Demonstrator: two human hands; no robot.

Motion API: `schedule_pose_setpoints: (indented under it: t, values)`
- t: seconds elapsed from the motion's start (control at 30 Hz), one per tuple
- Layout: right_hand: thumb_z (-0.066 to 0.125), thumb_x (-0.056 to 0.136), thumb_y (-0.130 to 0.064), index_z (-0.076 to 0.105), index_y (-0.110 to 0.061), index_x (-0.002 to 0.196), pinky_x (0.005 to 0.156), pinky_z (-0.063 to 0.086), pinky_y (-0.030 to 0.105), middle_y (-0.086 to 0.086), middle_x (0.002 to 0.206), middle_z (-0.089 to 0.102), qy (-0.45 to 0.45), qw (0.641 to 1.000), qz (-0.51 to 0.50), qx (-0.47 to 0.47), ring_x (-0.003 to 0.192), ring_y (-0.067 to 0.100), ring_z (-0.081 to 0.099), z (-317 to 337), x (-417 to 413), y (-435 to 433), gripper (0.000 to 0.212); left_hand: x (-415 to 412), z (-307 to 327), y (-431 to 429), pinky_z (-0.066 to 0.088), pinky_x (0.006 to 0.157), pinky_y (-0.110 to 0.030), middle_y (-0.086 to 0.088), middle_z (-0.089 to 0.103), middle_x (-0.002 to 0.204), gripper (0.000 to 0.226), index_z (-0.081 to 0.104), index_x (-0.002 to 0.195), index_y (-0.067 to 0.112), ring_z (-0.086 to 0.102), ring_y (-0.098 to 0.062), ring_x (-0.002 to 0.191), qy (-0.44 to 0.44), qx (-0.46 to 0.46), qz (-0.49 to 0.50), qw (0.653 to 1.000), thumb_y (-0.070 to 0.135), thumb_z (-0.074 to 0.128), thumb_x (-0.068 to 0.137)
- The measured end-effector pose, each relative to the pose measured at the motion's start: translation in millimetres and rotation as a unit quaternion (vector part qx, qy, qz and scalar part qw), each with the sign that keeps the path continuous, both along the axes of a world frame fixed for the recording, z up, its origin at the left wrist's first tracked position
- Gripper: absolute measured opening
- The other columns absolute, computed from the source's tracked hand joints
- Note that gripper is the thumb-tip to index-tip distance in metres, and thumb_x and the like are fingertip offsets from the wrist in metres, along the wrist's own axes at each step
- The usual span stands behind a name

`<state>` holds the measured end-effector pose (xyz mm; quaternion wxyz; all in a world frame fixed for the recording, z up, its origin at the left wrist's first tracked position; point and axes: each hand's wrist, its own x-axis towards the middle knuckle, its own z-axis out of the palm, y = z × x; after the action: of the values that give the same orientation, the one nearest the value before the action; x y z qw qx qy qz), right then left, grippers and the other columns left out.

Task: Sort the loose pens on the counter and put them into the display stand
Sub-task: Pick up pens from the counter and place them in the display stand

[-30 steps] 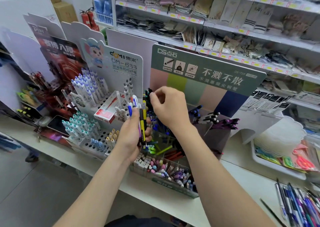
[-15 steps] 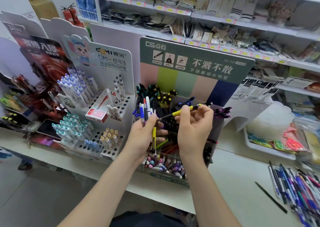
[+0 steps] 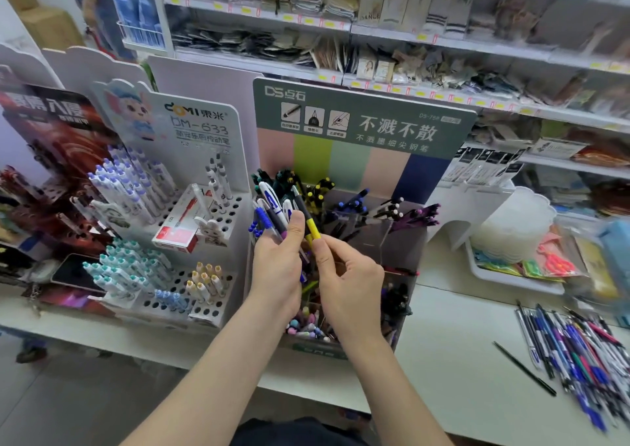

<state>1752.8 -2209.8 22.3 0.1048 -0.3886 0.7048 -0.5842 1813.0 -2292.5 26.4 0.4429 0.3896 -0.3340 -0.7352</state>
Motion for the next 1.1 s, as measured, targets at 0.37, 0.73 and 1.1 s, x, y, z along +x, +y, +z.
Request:
schedule_pose_setpoints:
  t: [0.37, 0.73, 1.1]
  values:
    - [0.061, 0.108, -0.024, 0.076, -0.026, 0.127, 0.066, 0.041, 0.015, -0.008, 0.089, 0.073, 0.063, 0.994, -0.050, 0.080, 0.074, 0.005, 0.060, 5, -37, 1, 0.025, 2, -12, -21, 0.051, 0.062, -0.031, 0.002, 0.080, 0.102, 0.023, 0.066, 0.118, 0.016, 0.057, -0.008, 0.062, -0.127, -0.056, 0.005, 0.990, 0.036, 0.056, 0.110]
    - [0.062, 0.104, -0.013, 0.070, -0.013, 0.118, 0.088, 0.050, 0.042, 0.007, 0.106, 0.070, 0.287, 0.937, 0.004, 0.197, 0.099, 0.028, 0.063, 44, -74, -39, 0.017, -7, 7, -56, 0.048, 0.053, -0.025, -0.001, 0.072, 0.122, 0.032, 0.057, 0.137, 0.017, 0.075, -0.018, 0.074, -0.152, -0.114, -0.088, 0.978, 0.035, 0.055, 0.111]
    - [0.071, 0.097, -0.007, 0.075, -0.014, 0.115, 0.092, 0.057, 0.044, 0.006, 0.114, 0.069, 0.317, 0.928, 0.004, 0.197, 0.105, 0.027, 0.064, 88, -92, -81, 0.020, -1, 22, -78, 0.046, 0.050, -0.029, -0.003, 0.077, 0.107, 0.023, 0.063, 0.120, 0.015, 0.065, -0.015, 0.057, -0.179, -0.167, -0.131, 0.961, 0.034, 0.057, 0.110]
